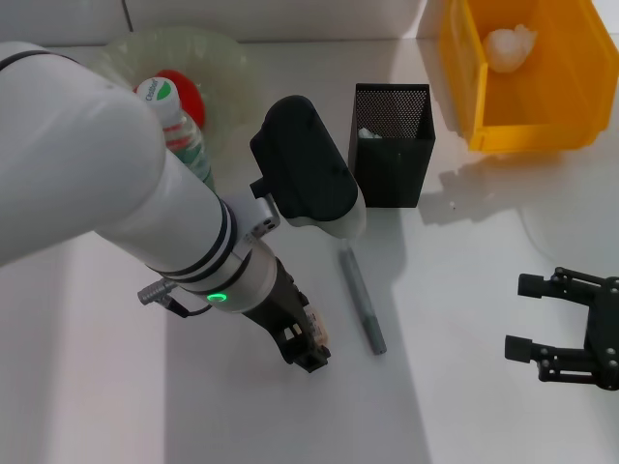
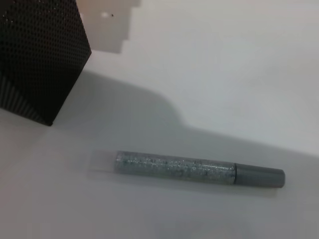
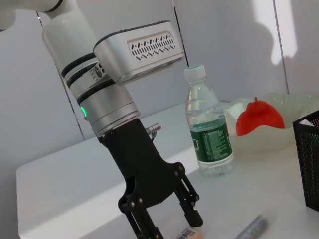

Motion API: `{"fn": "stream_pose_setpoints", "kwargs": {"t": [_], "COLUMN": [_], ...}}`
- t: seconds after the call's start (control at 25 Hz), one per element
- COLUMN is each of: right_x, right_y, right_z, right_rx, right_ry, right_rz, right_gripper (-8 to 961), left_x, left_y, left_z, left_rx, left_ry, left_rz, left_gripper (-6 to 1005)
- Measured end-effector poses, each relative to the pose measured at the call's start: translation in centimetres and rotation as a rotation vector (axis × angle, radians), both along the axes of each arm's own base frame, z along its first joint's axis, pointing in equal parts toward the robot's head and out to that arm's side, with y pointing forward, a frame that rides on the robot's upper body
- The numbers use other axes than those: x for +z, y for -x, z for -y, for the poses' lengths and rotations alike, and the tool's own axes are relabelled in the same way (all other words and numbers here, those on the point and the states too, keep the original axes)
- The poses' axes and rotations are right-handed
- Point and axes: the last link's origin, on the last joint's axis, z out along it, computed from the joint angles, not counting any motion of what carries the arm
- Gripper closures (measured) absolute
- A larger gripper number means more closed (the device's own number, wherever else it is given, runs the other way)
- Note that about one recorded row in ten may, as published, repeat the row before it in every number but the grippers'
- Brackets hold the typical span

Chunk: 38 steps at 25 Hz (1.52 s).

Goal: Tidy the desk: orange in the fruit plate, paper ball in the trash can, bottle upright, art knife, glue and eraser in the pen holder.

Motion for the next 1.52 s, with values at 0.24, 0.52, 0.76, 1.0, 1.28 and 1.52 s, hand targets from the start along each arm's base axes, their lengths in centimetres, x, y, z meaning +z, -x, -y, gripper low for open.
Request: {"fn": "stream_pose_setpoints", "kwargs": {"t": [0.24, 0.52, 0.76, 1.0, 1.28, 1.52], "right_x": [0.0, -0.2, -0.3, -0.3, -0.3, -0.4], "right_y": [-0.1, -0.1, 0.0, -0.1, 0.0, 0.2], "right_z": [0.2, 0.4, 0.5, 0.5, 0.3, 0.2], "right_rx": [-0.003, -0.005, -0.006, -0.01, -0.005, -0.001], "right_ry": [0.002, 0.014, 0.014, 0.011, 0.014, 0.02], "right_rz": [-0.002, -0.002, -0.007, -0.009, -0.009, -0.01], "right_gripper": [119, 118, 118, 119, 119, 119], "left_x": [-0.3, -0.5, -0.3, 0.8, 3.6, 4.1], "left_y": [0.1, 0.0, -0.3, -2.7, -6.3, -9.0], "left_z": [0.0, 0.0, -0.1, -0.1, -2.4, -5.1], "left_rx": [-0.004, -0.01, -0.016, -0.08, -0.186, -0.301], "left_ry": [0.007, 0.015, 0.012, -0.015, -0.139, -0.261], "left_rz": [-0.007, -0.017, -0.009, 0.05, 0.183, 0.315], "left_gripper": [396, 466, 604, 603, 600, 597]}}
